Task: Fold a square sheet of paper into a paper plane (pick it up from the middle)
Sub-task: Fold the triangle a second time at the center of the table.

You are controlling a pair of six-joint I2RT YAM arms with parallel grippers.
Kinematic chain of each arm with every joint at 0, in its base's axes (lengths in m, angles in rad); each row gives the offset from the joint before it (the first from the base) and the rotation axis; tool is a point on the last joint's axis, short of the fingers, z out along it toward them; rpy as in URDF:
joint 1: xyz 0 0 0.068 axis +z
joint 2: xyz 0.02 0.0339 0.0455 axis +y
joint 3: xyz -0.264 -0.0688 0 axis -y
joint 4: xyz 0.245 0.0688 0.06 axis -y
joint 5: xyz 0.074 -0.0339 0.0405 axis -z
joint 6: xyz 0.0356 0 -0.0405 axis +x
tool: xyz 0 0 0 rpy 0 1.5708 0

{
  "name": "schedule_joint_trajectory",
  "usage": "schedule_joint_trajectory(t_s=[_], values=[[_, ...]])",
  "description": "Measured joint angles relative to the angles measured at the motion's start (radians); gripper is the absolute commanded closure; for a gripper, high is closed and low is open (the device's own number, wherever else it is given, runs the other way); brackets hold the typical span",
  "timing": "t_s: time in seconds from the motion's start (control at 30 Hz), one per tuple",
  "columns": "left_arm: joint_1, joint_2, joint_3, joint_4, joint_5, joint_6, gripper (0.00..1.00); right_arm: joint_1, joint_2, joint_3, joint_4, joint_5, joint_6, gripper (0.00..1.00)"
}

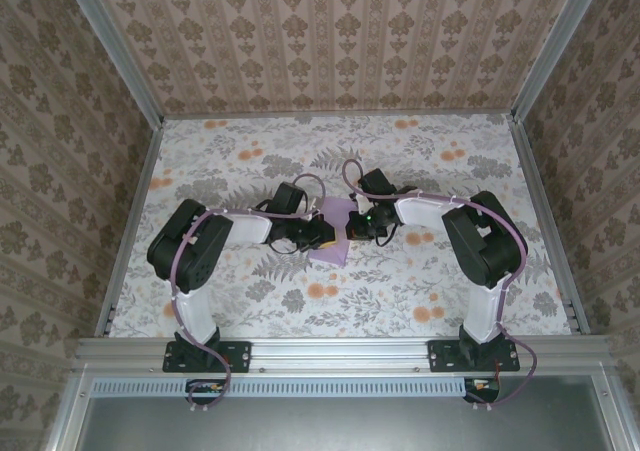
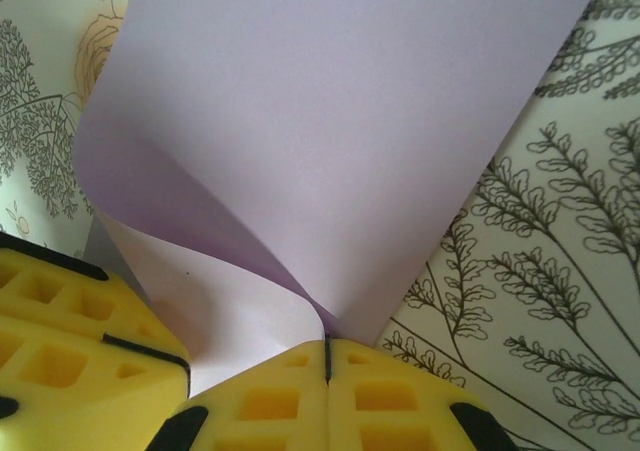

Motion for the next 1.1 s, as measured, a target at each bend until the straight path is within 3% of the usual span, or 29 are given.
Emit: schedule_joint_trajectory(t_s=[1.1], values=[[-0.008,0.015,0.052,-0.143,-0.086,0.036,0.90,0.000,0.032,0.045,-0.025,0.005,-0.023,1.00]])
